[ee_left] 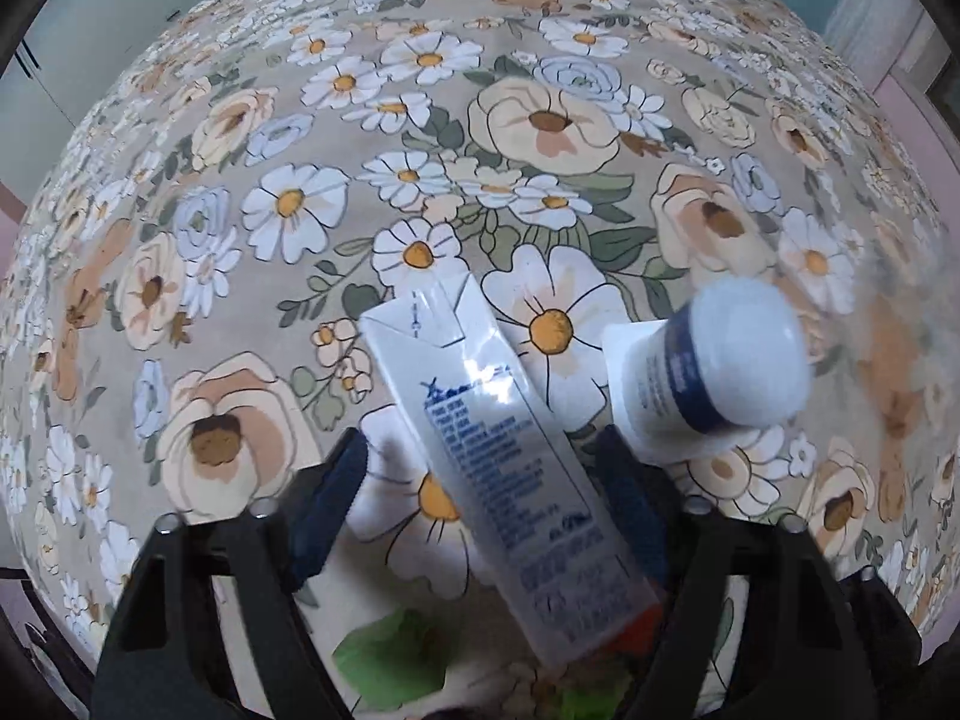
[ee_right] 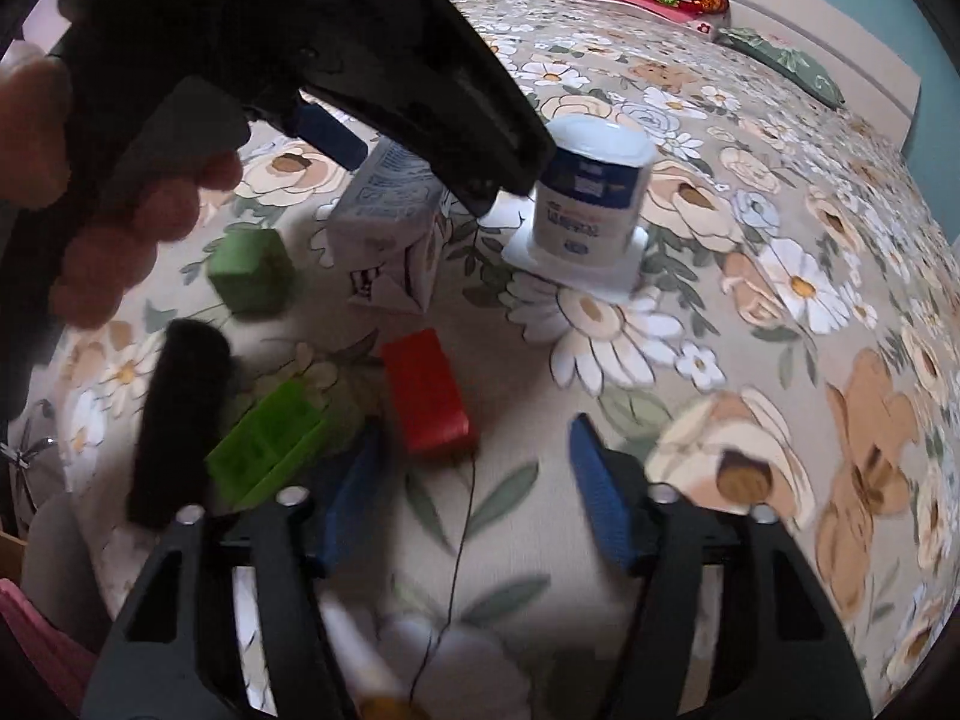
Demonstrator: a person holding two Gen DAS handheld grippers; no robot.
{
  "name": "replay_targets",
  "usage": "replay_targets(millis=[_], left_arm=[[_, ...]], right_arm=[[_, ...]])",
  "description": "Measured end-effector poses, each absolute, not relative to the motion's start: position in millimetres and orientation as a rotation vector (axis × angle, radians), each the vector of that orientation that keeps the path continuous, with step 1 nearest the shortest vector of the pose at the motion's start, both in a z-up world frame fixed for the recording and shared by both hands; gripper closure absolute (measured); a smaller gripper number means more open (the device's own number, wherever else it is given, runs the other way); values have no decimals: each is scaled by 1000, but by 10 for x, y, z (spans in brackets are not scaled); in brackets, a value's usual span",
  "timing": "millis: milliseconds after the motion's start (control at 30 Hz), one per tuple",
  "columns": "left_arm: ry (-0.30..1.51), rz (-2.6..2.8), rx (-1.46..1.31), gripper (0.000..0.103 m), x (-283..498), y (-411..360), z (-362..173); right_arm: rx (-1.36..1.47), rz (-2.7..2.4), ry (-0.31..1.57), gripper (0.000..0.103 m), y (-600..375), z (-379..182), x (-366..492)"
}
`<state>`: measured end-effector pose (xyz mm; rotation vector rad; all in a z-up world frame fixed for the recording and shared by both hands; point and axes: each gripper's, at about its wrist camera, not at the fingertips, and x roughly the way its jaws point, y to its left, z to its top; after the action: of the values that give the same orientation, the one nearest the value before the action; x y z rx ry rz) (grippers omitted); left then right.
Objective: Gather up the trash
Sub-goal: 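Grasp the white milk carton with the left tool while the right tool grasps the red block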
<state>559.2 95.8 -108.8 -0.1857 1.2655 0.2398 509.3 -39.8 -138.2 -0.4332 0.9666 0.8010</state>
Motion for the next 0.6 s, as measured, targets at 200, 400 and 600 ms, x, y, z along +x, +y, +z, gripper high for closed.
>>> replay_targets(millis=[200, 400, 600], left_arm=[[1281, 218, -168, 61, 5626, 950, -1248], [1269, 192, -154, 65, 5542, 966, -1203], [1228, 176, -142, 65, 5398, 972, -940]], right_arm=[[-379, 850, 981, 81, -271, -1417, 5162], [-403, 834, 951, 82, -242, -1374, 5028], [-422, 802, 927, 82, -304, -1166, 4890]])
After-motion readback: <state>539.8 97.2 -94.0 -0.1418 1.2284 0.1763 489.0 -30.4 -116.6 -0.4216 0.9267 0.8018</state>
